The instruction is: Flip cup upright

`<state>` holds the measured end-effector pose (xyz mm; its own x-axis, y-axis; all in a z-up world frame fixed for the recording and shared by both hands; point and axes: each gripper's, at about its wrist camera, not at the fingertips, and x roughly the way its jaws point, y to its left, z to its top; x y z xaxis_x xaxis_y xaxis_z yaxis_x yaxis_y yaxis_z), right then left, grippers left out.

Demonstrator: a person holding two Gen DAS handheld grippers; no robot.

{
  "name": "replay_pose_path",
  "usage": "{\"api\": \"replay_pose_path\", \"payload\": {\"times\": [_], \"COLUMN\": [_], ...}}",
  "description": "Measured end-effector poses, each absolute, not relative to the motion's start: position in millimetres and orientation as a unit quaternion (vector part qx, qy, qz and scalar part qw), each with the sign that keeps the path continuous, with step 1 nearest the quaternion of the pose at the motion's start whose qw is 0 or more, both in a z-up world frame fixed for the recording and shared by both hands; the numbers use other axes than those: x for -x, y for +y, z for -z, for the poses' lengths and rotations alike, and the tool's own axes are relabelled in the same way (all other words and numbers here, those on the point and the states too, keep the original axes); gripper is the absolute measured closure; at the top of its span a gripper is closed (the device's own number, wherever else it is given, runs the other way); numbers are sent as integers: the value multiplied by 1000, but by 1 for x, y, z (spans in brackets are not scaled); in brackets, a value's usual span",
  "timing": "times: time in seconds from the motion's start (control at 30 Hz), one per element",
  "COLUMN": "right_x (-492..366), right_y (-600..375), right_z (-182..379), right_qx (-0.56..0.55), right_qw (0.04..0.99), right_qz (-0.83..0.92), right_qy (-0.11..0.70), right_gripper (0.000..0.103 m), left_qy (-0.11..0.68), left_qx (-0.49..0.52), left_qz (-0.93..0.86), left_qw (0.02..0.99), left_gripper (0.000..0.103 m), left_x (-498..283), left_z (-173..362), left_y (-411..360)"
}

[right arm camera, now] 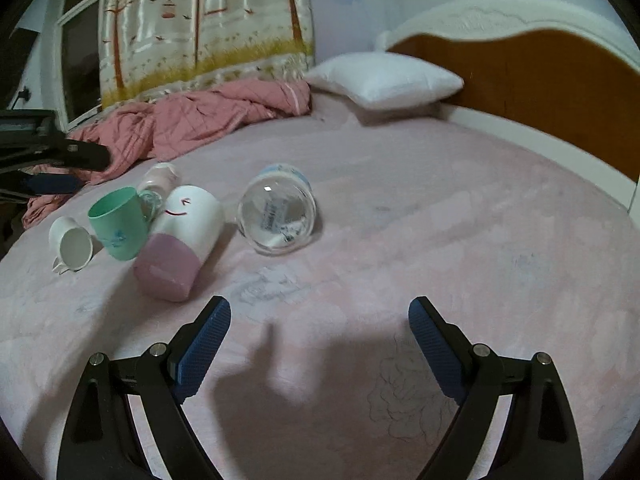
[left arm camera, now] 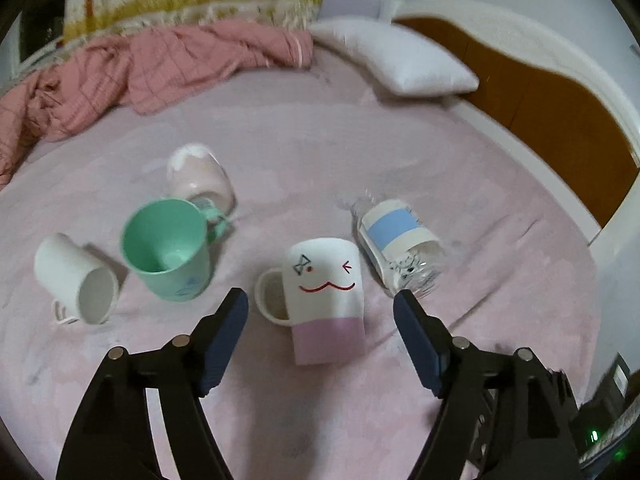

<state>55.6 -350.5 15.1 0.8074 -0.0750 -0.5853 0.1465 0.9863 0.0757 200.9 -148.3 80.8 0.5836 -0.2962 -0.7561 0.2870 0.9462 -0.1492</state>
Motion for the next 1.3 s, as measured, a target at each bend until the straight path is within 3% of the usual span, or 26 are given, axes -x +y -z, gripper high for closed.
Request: {"api": "replay_pose_path", "payload": {"times": [0.17, 0.27, 0.53, 1.03, 1.3], "right_x": [-60, -63, -67, -50, -42], "right_y": [-351, -349, -335, -317, -298], "right_z": [-9, -6, 0, -16, -16], "right_qx": [-54, -53, -22, -25, 8], "right_qw": [943, 940, 939, 952, 955], "right_qz": [74, 70, 48, -38, -55], "right_qy": [320, 330, 339, 303, 290], "right_gripper": [11, 11, 11, 13, 13], "left_qy": [472, 502, 523, 311, 297], "left_qx": [-15, 28, 26, -20, -9], "left_qz": [142, 143, 115, 149, 150], "left_qw": [870, 853, 844, 938, 943], "left_gripper": [29, 29, 25, 27, 27], "left_x": [-239, -256, -280, -138, -112], "left_z": [-45, -25, 2, -108, -90], "left_y": [-175, -179, -192, -150, -115]}}
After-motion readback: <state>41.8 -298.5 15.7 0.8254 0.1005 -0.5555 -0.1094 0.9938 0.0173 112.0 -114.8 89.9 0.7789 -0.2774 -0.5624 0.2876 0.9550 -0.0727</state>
